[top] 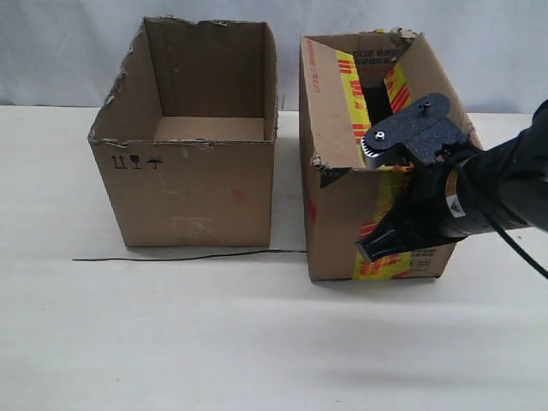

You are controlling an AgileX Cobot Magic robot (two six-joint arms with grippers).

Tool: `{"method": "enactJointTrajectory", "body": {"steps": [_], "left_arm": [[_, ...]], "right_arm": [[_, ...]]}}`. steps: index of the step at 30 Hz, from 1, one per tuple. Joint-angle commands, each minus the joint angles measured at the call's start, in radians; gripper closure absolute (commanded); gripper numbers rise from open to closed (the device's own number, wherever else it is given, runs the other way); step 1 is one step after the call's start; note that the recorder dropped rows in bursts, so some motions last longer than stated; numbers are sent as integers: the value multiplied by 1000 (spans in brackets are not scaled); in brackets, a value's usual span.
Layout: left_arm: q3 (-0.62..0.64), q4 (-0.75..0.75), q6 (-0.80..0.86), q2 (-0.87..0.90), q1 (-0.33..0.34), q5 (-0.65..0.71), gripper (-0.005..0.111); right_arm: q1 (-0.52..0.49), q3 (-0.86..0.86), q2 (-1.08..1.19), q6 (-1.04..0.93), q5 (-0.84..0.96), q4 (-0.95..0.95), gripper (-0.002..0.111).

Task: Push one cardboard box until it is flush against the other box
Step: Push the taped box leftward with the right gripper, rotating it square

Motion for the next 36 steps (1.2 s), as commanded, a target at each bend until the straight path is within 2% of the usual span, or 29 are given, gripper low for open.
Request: {"method": "enactJointTrajectory", "body": {"steps": [1, 11, 15, 20, 25, 36], "left_arm": [[2, -9, -4, -1, -8, -12, 107], [2, -9, -4, -1, -8, -12, 107], [2, -9, -4, -1, -8, -12, 107], [2, -9, -4, -1, -8, -12, 107], [2, -9, -4, -1, -8, -12, 107], [2, -9, -4, -1, -8, -12, 107]], "right_arm": [[0, -7, 17, 36, -32, -61, 108], [0, -7, 17, 86, -97, -93, 108], [-17, -7, 17, 183, -74, -205, 108], [-90, -7, 17, 187, -107, -182, 108], [-90, -7, 18, 183, -225, -114, 108], [-90, -7, 84, 183, -258, -138, 108]]}}
